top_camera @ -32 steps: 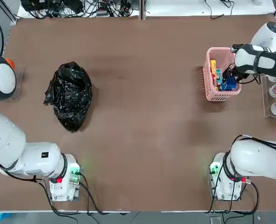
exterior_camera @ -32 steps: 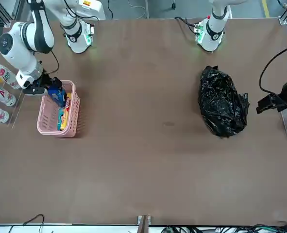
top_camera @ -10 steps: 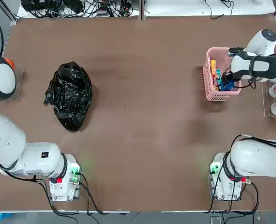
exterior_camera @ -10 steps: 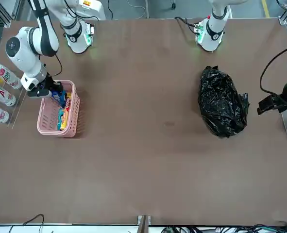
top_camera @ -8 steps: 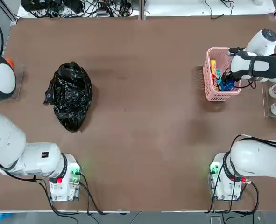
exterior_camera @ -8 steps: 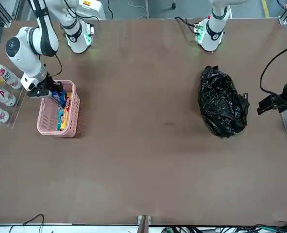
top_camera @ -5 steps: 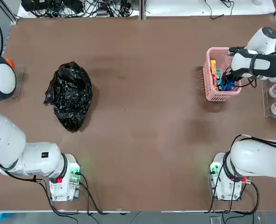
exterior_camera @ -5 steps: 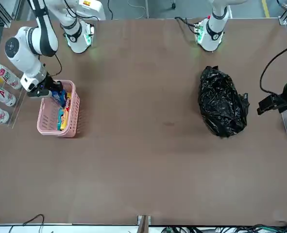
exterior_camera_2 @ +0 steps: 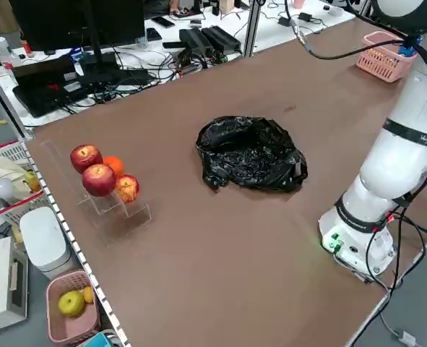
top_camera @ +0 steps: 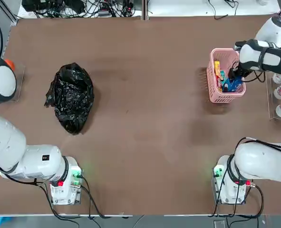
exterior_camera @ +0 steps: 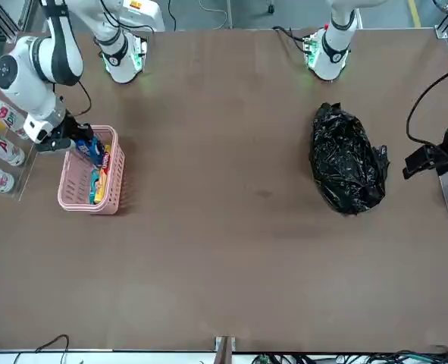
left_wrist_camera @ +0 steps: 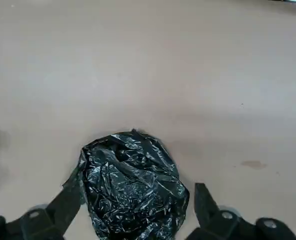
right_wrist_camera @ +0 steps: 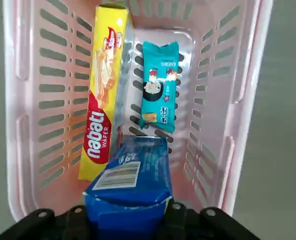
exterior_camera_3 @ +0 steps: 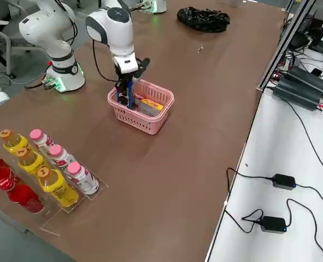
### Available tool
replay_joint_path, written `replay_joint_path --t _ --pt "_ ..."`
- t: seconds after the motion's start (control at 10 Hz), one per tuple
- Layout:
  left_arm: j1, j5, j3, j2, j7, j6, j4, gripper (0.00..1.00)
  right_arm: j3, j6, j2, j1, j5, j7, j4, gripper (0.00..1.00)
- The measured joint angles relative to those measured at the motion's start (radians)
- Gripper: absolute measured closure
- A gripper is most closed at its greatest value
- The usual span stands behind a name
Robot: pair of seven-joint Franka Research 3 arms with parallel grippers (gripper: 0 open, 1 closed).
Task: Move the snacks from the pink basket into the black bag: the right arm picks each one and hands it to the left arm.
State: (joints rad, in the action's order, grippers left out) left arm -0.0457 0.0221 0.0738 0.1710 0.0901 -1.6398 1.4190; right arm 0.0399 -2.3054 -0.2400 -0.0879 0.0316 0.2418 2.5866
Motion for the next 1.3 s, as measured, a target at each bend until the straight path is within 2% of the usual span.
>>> replay_joint_path --t 0.2,0.6,1.0,1.3 --pt "0.003 0.000 0.019 0.000 0.050 0.012 0.004 0.00 0.001 0.063 -0.016 -0.003 -0.010 0.002 -0.038 0.57" --pt "-0.019 0.000 0.008 0.003 0.055 0.015 0.011 0.00 0.002 0.208 -0.030 -0.004 -0.022 0.004 -0.141 0.57" --pt "-0.041 -0.017 0.006 0.017 0.055 0.015 0.025 0.00 0.002 0.398 -0.036 -0.004 -0.026 0.005 -0.323 0.59" --pt "-0.037 -0.027 0.007 0.017 0.074 0.028 0.025 0.00 -0.001 0.445 -0.036 -0.003 -0.022 0.005 -0.398 0.60"
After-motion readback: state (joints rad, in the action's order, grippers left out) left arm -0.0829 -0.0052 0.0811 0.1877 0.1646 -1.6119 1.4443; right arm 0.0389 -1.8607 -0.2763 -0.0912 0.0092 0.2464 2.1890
